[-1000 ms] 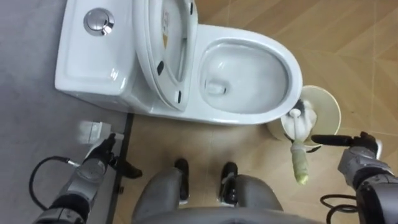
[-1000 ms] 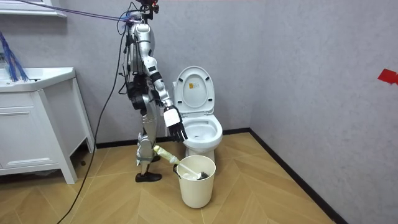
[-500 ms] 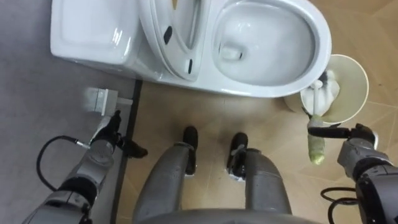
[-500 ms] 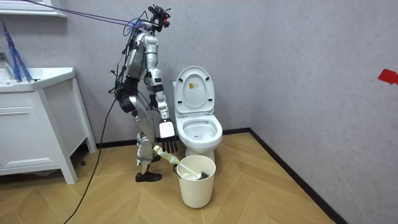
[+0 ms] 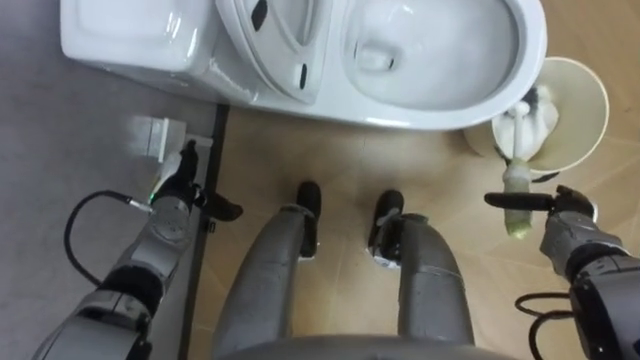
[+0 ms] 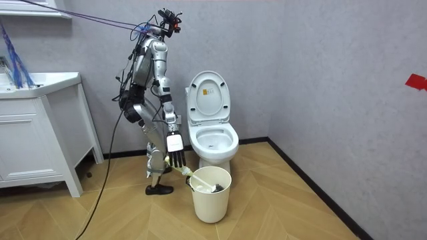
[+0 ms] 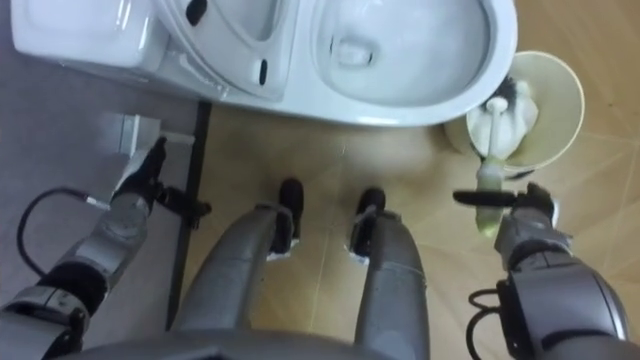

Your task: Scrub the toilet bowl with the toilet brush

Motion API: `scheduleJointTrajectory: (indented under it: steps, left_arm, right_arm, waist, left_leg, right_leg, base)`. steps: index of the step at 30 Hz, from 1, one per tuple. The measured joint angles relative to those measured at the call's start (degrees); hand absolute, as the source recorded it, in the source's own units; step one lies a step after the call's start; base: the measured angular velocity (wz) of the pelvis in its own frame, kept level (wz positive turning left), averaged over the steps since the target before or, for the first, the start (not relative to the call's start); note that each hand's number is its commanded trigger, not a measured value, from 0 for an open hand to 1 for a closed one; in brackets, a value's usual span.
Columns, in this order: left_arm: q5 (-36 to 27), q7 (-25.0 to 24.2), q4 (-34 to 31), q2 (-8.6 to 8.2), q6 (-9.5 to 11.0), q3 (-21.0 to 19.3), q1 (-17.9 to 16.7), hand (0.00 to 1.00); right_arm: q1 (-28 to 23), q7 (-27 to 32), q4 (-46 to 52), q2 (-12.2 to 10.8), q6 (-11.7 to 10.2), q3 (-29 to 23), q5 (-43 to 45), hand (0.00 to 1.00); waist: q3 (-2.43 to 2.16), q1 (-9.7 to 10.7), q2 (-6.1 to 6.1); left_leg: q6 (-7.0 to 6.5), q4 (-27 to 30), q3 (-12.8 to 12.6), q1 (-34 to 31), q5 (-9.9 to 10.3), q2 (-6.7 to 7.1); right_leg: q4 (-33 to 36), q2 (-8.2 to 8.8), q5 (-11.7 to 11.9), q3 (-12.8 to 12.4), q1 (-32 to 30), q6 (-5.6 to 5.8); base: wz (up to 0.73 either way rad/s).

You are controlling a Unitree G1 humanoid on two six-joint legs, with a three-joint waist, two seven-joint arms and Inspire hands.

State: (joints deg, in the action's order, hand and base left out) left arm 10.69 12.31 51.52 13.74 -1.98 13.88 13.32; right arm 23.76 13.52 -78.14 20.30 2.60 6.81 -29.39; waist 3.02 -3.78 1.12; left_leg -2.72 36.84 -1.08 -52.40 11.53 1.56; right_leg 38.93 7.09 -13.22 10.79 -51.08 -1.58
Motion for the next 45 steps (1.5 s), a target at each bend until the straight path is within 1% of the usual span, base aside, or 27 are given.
scheduleJointTrajectory:
  steps: [2,3,4,6,9,14,19,20,22,25,28,31,39,42,45]
  left_arm:
    - [-0.01,0.08,-0.01,0.03,-0.03,0.0,1.19,0.0]
    - [-0.34,0.1,-0.01,0.04,-0.03,0.18,1.86,0.0]
    - [-1.55,0.11,-0.08,0.07,-0.03,0.36,2.33,0.0]
    - [-2.42,0.11,-0.75,0.25,-0.07,0.5,2.43,0.0]
    - [-3.31,0.14,-1.63,0.43,-0.1,0.84,2.45,0.0]
    - [-5.56,0.22,-2.93,0.55,-0.23,1.16,2.69,0.0]
    - [-6.69,1.24,-3.18,0.87,-0.22,2.12,2.97,0.0]
    - [-6.72,1.27,-3.19,0.87,-0.21,2.15,2.98,0.0]
    - [-6.77,1.53,-3.23,1.21,-0.18,3.16,3.2,0.0]
    - [-6.77,2.16,-3.25,1.43,-0.16,3.33,3.21,0.0]
    - [-6.76,2.21,-3.27,1.51,-0.15,3.34,3.12,0.0]
    - [-6.71,2.44,-3.45,1.96,-0.16,3.34,3.12,0.0]
    - [-6.68,4.01,-3.96,2.16,-0.16,3.3,3.19,0.0]
    - [-6.68,4.52,-4.78,2.2,-0.22,3.18,2.92,0.0]
    - [-6.66,4.53,-5.6,2.59,-0.22,3.07,2.98,0.0]
  right_arm:
    - [0.05,-0.78,0.04,0.09,0.01,0.75,-0.02,0.0]
    - [0.04,-1.47,0.03,0.16,0.04,0.96,0.1,0.0]
    - [-0.05,-2.16,0.01,0.16,0.19,0.99,0.19,0.0]
    - [-0.03,-3.15,0.01,0.22,0.68,1.13,0.1,0.0]
    - [0.04,-4.39,0.02,0.71,1.21,1.63,-0.3,0.0]
    - [1.3,-5.0,0.16,1.38,1.25,3.25,-1.38,0.0]
    - [2.34,-5.03,0.19,2.49,1.24,3.32,-3.83,0.0]
    - [2.41,-5.03,0.2,2.59,1.24,3.32,-4.27,0.0]
    - [2.86,-5.03,0.2,3.44,1.23,4.26,-5.15,0.0]
    - [3.51,-5.02,0.23,4.03,1.2,5.45,-6.37,0.0]
    - [4.0,-4.99,0.23,4.4,1.18,5.86,-7.06,0.0]
    - [4.46,-4.99,0.26,4.45,1.19,6.13,-7.49,0.0]
    - [5.11,-5.08,0.28,4.71,1.18,6.06,-8.41,0.0]
    - [5.11,-5.78,0.07,4.76,1.26,5.99,-8.53,0.0]
    - [5.11,-6.74,0.06,4.85,1.47,5.99,-8.38,0.0]
  waist:
    - [0.03,-0.05,0.11]
    - [0.07,0.03,0.25]
    - [0.08,0.03,0.29]
    - [0.1,0.05,0.37]
    - [0.09,0.02,0.41]
    - [0.09,-0.1,0.44]
    - [0.08,-1.04,0.45]
    - [0.08,-1.03,0.44]
    - [0.08,-0.99,0.45]
    - [0.08,-1.06,0.44]
    - [0.09,-1.18,0.44]
    - [0.09,-1.18,0.44]
    - [0.09,-1.19,0.43]
    - [0.09,-1.2,0.42]
    - [0.1,-1.16,0.4]
  left_leg:
    - [0.0,0.53,-0.01,-1.38,0.0,-0.03]
    - [0.0,0.96,-0.06,-2.13,0.0,0.09]
    - [-0.05,1.15,-0.23,-2.66,0.03,0.17]
    - [-0.05,1.95,-0.32,-3.38,0.09,0.2]
    - [0.08,3.53,-0.41,-4.9,0.81,0.3]
    - [0.41,6.46,-0.45,-7.84,1.46,0.2]
    - [0.75,8.82,-0.5,-10.59,1.7,0.19]
    - [0.77,8.98,-0.5,-10.89,1.7,0.2]
    - [0.86,9.43,-0.45,-12.18,1.63,0.24]
    - [0.89,10.38,-0.28,-13.74,1.63,0.23]
    - [0.88,10.58,-0.28,-14.38,1.62,0.23]
    - [0.88,10.81,0.06,-15.08,1.62,0.29]
    - [0.84,10.85,0.25,-16.95,1.64,0.33]
    - [0.84,10.78,0.34,-17.1,1.65,0.37]
    - [0.84,10.77,0.32,-17.1,1.65,0.42]
  right_leg:
    - [0.75,0.2,-0.09,0.02,-1.48,-0.1]
    - [1.45,0.76,-0.32,0.47,-2.27,-0.33]
    - [2.0,0.91,-0.52,0.34,-2.98,-0.35]
    - [3.03,1.04,-0.74,0.25,-3.77,-0.42]
    - [5.11,1.65,-1.86,0.34,-5.39,-0.7]
    - [8.32,1.96,-2.73,0.19,-8.52,-1.23]
    - [10.97,2.07,-3.16,-0.09,-11.4,-1.88]
    - [11.12,2.13,-3.17,-0.15,-11.68,-1.91]
    - [12.08,2.81,-3.3,-0.04,-13.13,-2.14]
    - [12.84,2.85,-3.33,0.2,-14.46,-2.3]
    - [12.89,2.81,-3.31,0.2,-15.06,-2.31]
    - [12.85,2.81,-3.31,0.52,-15.44,-2.31]
    - [12.84,2.86,-3.35,0.65,-17.18,-2.23]
    - [12.83,2.9,-3.41,0.66,-17.28,-2.17]
    - [12.85,2.93,-3.42,0.59,-17.31,-2.16]
  base:
    - [0.02]
    - [0.05]
    - [0.04]
    - [0.02]
    - [0.05]
    - [0.0]
    - [0.0]
    - [0.03]
    - [0.07]
    - [0.02]
    - [0.0]
    - [0.0]
    - [0.0]
    - [0.0]
    - [0.0]
